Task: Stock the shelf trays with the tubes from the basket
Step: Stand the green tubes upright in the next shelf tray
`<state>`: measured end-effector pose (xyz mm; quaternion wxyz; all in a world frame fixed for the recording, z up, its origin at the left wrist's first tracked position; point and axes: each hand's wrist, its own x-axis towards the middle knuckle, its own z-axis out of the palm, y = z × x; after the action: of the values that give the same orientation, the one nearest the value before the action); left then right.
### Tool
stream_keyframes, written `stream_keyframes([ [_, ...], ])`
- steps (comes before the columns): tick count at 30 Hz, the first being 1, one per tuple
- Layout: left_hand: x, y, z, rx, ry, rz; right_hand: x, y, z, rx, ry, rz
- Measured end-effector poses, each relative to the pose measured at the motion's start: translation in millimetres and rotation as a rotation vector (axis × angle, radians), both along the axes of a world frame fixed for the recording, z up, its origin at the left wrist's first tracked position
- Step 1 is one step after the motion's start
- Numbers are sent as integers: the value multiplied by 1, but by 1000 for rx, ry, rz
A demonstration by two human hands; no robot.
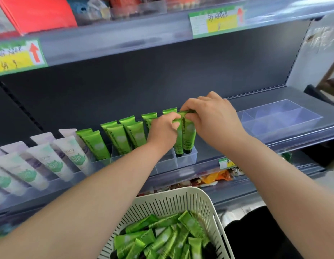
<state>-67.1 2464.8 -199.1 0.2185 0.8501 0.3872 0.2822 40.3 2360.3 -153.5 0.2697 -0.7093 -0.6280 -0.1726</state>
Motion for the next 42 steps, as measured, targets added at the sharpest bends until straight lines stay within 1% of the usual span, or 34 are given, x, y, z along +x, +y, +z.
stream_keyframes([
  [3, -3, 0, 2, 32, 29, 40, 0, 8, -3, -23, -18, -20],
  [6, -12, -3, 10, 72, -37, 58, 1, 13, -9, -42, -26, -52],
  [8, -21, -7, 12, 126, -44, 50, 2, 15, -13, -57, -22, -68],
  [14, -48, -11, 13, 213, 106, 49, -2, 24, -29, -122, 5, -84],
  [18, -59, -14, 13, 233, 105, 35, -5, 27, -41, -179, -17, -93],
  [22, -65, -17, 13, 248, 90, 25, -6, 29, -44, -177, -18, -101],
  [24, -68, -19, 13, 244, 84, 21, -9, 26, -41, -148, -37, -103],
  [25, -70, -21, 11, 245, 78, 14, -13, 23, -40, -101, -46, -102],
  [29, -82, -32, -6, 226, 18, -33, -39, -3, -50, 177, -50, -35],
  [31, -93, -42, -26, 200, -2, -57, -55, -18, -74, 181, -60, 7],
  [34, -111, -56, -60, 164, 28, -76, -70, -36, -121, 11, -38, 28],
  [37, -129, -67, -92, 102, 84, -80, -79, -45, -169, -268, 32, 47],
  [39, -139, -76, -115, 23, 126, -75, -83, -44, -196, -461, 131, 74],
  [42, -153, -89, -149, -147, 234, -45, -86, -44, -231, -758, 227, 46],
])
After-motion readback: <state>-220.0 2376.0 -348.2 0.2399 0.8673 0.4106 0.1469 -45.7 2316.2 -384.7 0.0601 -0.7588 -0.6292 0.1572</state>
